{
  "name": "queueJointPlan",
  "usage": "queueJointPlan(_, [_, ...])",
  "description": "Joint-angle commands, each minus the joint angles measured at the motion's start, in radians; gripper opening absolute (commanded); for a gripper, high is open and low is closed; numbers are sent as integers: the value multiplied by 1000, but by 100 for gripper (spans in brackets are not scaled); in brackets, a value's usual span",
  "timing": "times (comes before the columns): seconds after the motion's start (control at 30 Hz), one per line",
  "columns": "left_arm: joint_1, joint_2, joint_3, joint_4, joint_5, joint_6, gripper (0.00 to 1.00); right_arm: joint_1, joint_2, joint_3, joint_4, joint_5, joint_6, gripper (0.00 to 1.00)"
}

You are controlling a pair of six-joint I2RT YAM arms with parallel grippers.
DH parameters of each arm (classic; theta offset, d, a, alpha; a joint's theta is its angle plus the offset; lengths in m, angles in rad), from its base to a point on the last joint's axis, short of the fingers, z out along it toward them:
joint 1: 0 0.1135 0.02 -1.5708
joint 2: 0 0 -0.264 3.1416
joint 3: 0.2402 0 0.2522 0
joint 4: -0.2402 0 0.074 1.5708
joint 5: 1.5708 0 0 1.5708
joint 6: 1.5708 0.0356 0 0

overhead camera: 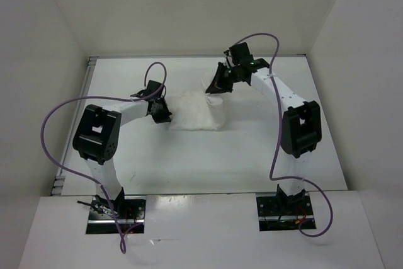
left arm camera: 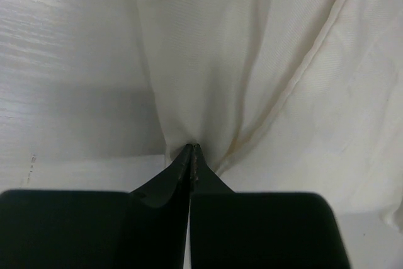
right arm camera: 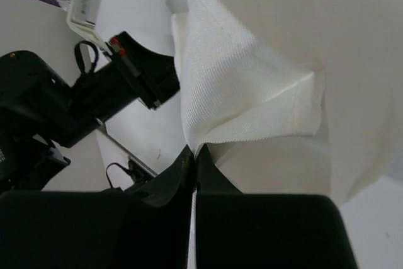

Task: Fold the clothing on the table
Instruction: Fold the skirt

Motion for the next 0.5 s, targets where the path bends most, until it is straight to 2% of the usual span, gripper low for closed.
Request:
queueJointPlan(0.0, [-5,-55,-38,4,16,-20,0,51,99,142,44,-37,38,0])
queueJointPlan(0.23, [-5,-97,-62,4,16,-20,0,153,257,287,57,-71,58,0])
queueJointPlan(0.47, [-5,-115,-62,-5,16,-11,0,196,406,410,66,-93,69,0])
